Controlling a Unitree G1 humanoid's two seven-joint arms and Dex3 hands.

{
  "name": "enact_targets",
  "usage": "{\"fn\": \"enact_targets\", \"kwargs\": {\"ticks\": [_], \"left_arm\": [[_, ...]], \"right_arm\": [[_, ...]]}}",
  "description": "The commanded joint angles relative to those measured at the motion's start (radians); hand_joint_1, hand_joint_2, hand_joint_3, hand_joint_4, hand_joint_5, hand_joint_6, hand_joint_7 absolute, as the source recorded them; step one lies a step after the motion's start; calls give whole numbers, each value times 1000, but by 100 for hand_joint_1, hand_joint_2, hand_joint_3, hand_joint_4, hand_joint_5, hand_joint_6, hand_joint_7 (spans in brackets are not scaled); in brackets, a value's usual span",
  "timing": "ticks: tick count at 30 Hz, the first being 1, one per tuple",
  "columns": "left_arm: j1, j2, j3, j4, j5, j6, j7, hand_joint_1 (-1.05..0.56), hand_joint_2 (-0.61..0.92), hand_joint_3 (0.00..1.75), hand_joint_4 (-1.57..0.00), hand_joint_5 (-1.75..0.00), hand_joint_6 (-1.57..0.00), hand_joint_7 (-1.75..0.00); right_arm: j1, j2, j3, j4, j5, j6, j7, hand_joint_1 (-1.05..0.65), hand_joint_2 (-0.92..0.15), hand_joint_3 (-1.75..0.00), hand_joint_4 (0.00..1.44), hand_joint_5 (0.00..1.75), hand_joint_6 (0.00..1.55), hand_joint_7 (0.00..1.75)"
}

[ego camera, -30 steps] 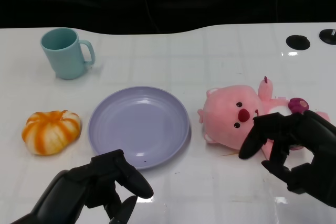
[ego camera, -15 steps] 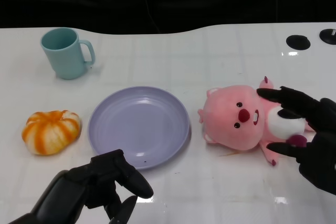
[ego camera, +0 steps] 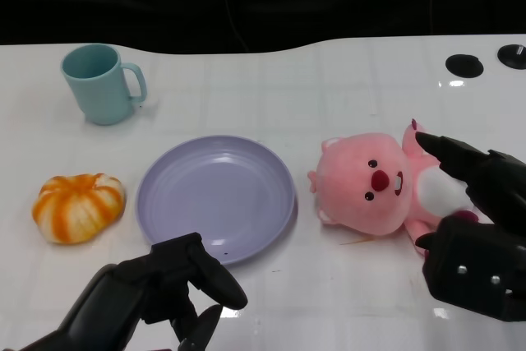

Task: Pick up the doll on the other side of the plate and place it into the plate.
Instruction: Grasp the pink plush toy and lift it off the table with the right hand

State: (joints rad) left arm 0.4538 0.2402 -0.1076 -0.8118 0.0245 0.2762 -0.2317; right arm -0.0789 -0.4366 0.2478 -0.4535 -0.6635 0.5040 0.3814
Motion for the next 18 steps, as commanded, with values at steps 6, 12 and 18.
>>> {"fn": "enact_targets", "kwargs": {"ticks": [6,12,18], "left_arm": [[4,2,-3,2,13,-11,5,-21,64,98,-69,-173,-64,-141],[14,5,6,-5,8,-15,1,-21,65,96,-69,-172,-64,-139],[27,11,18,-12,4,-21,-4,-21,66,95,-69,-171,-65,-138]], "right_arm": [[-134,40,100,213,-142,44,-39,-67,-90,-1,0,28,9,3],[-175,74,113,365,-149,36,-92,-68,-92,-1,0,29,11,4],[-219,82,117,436,-148,39,-91,-69,-92,-4,0,30,13,5]]}}
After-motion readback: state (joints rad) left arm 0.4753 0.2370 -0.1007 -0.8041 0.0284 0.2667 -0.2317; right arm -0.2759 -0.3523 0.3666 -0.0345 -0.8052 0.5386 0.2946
